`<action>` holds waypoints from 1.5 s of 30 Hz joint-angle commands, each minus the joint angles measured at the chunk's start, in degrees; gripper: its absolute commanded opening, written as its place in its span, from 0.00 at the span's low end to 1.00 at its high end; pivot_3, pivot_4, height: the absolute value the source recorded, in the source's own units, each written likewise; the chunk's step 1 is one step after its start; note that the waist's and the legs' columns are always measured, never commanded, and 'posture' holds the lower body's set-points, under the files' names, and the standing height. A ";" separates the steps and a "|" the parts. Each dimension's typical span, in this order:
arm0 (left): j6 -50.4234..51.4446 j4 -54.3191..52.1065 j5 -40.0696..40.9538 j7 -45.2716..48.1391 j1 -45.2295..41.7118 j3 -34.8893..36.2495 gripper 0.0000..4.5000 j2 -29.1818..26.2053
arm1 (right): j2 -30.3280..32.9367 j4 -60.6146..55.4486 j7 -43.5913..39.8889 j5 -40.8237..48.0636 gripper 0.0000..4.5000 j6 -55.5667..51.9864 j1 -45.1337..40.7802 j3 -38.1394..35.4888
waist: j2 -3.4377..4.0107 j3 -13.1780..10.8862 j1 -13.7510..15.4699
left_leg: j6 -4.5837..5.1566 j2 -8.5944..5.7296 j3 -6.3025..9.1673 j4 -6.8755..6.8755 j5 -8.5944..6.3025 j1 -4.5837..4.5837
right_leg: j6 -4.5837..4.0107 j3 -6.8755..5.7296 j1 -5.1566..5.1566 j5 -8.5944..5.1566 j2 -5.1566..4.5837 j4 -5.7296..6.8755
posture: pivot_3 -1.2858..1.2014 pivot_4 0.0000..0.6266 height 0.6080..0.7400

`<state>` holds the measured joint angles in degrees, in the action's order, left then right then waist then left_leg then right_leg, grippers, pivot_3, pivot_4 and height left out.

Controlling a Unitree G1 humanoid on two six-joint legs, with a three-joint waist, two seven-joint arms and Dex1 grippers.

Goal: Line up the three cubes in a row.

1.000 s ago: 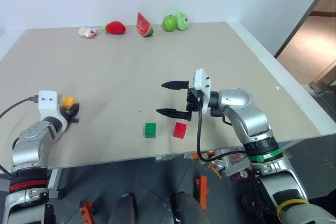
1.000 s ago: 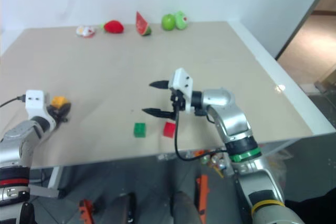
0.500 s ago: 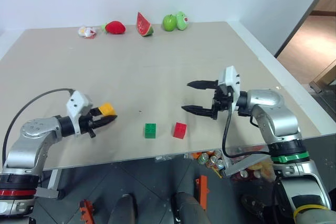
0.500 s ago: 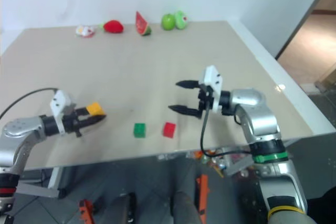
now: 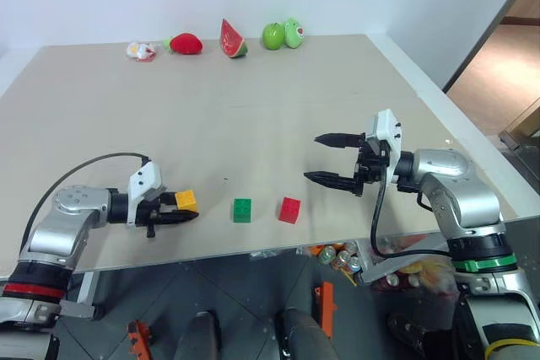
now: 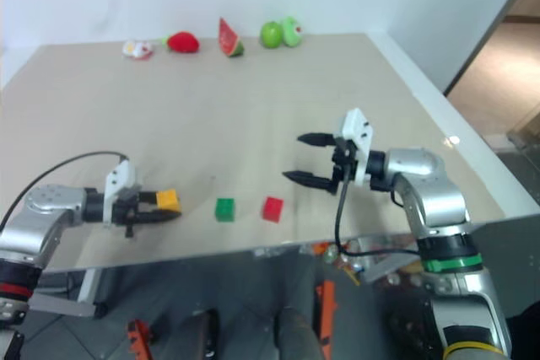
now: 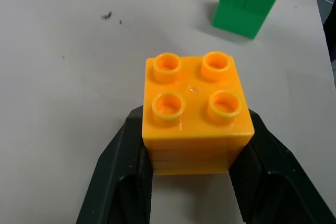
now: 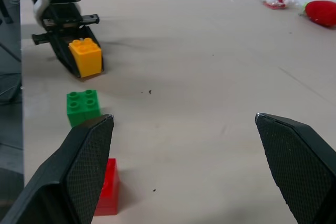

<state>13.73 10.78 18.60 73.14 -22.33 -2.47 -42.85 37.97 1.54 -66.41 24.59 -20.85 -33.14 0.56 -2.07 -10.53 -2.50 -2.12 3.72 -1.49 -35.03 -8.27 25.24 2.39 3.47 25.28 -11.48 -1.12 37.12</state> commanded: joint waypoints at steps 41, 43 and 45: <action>-4.05 4.04 -2.03 5.98 -3.99 -1.50 0.97 1.34 | 6.95 -13.31 -3.94 8.32 1.00 -8.90 6.68 -2.22 | 0.00 0.00 0.03 | 0.06 0.00 0.04 -0.27 0.01 -0.03 | 0.05 0.03 -0.11 0.01 0.02 0.07 | 0.52 0.24 1.00; -3.84 3.26 -1.63 5.08 -2.69 0.50 0.97 -0.69 | 7.19 -12.65 -4.16 8.26 1.00 -8.64 6.41 -2.15 | 0.00 0.00 -0.06 | 0.06 0.00 0.04 -0.34 0.01 -0.01 | 0.05 0.04 -0.10 0.02 0.01 0.07 | 0.52 0.24 1.00; -3.11 2.19 -0.57 4.93 -0.67 2.87 0.97 -3.28 | 7.36 -11.92 -4.43 8.10 1.00 -8.32 6.07 -2.06 | 0.00 0.00 -0.34 | 0.06 0.00 0.02 -0.35 0.01 -0.03 | 0.02 0.09 -0.06 0.04 0.01 0.07 | 0.52 0.24 1.00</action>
<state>10.22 14.83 16.74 78.49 -23.81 -3.05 -44.18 44.55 -9.76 -70.29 31.89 -30.06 -26.13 0.82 -2.07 -10.53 -2.84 -2.06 3.73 -1.47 -35.37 -8.26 25.20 2.41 3.56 25.22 -11.43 -1.11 37.19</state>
